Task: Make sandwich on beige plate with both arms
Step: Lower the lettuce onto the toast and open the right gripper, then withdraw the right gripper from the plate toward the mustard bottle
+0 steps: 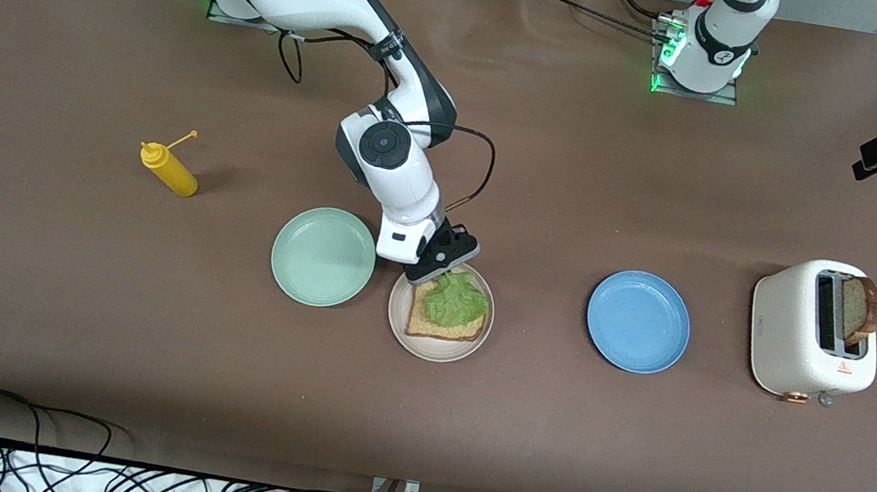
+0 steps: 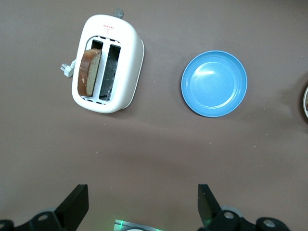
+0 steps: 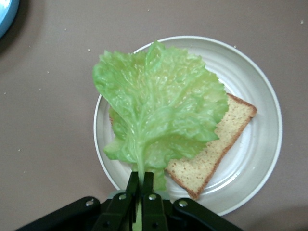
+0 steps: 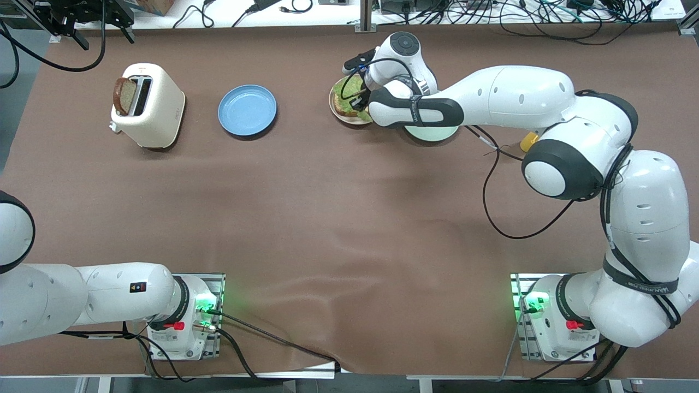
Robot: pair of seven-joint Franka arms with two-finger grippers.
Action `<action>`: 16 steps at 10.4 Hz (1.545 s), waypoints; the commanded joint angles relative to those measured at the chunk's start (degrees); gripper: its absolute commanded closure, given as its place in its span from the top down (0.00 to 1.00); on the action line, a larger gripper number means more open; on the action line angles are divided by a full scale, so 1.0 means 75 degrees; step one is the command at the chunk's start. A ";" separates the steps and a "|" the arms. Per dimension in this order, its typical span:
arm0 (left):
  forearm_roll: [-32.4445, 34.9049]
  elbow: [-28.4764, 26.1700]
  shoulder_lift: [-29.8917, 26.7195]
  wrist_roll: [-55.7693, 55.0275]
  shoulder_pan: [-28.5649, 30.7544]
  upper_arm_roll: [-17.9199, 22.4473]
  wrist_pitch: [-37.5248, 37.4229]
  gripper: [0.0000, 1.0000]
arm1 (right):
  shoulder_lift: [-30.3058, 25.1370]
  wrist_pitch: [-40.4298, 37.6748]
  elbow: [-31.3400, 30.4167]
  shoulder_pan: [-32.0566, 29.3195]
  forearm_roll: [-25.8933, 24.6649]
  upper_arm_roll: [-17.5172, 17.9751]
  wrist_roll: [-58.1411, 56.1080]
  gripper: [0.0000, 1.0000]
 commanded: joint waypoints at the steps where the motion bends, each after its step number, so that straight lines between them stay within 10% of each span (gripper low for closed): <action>1: -0.0130 0.0003 -0.0033 -0.0028 0.0088 -0.0034 -0.0067 1.00 | 0.0166 0.0023 0.0281 0.0029 0.0018 0.0010 0.0007 0.64; 6: -0.0130 0.0003 -0.0033 -0.0040 0.0088 -0.0034 -0.0067 1.00 | -0.0288 -0.0244 0.0165 -0.0146 0.0065 -0.0060 -0.0006 0.91; 10: -0.0130 0.0003 -0.0033 -0.0028 0.0088 -0.0034 -0.0067 1.00 | -0.2045 -0.3975 0.0082 -0.1117 0.0100 -0.0247 0.0323 0.99; 16: -0.0130 0.0003 -0.0033 -0.0028 0.0123 -0.0034 -0.0067 1.00 | -0.4213 -0.7008 -0.0512 -0.1143 0.0007 -0.2413 0.0032 1.00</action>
